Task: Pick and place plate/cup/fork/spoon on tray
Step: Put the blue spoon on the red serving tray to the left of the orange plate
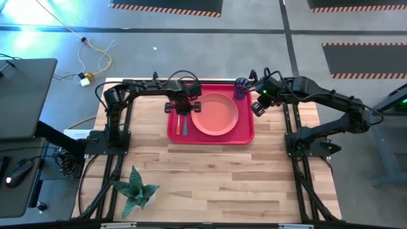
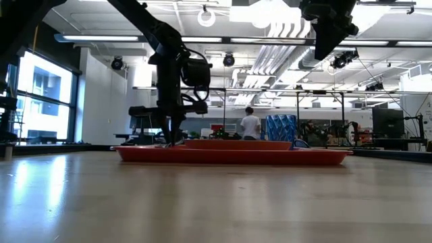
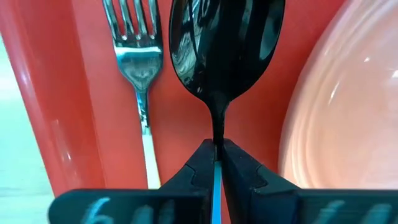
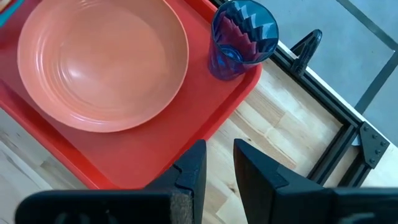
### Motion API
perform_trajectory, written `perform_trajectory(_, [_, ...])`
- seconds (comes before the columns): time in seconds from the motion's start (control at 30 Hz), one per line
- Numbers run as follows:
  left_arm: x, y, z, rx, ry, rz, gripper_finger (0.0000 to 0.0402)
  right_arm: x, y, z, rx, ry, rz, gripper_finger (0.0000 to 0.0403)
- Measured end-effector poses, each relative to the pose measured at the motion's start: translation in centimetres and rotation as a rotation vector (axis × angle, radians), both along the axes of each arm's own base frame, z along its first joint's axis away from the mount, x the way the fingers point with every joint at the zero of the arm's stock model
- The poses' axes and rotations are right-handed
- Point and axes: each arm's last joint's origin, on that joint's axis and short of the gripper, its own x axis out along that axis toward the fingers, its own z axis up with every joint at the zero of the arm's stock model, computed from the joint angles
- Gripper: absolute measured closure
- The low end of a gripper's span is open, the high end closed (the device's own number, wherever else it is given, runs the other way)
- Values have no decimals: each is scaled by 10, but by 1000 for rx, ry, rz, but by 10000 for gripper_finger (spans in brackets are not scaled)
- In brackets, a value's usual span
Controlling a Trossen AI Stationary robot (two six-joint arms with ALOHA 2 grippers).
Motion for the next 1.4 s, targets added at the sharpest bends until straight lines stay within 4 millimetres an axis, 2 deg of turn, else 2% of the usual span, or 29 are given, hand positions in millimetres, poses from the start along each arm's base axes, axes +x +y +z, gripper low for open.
perform_trajectory(0.67, [-2,11,-6,-30,-19,11,392,0,0,0,16,-26,-52,329])
perform_trajectory(0.8, [-2,11,-6,-30,-17,12,392,0,0,0,16,-26,-52,329])
perform_trajectory(1.03, [0,12,-19,-60,9,12,392,0,0,0,17,-26,-51,329])
perform_trajectory(1.4, [-1,12,-19,-58,10,14,391,0,0,0,18,-26,-51,329])
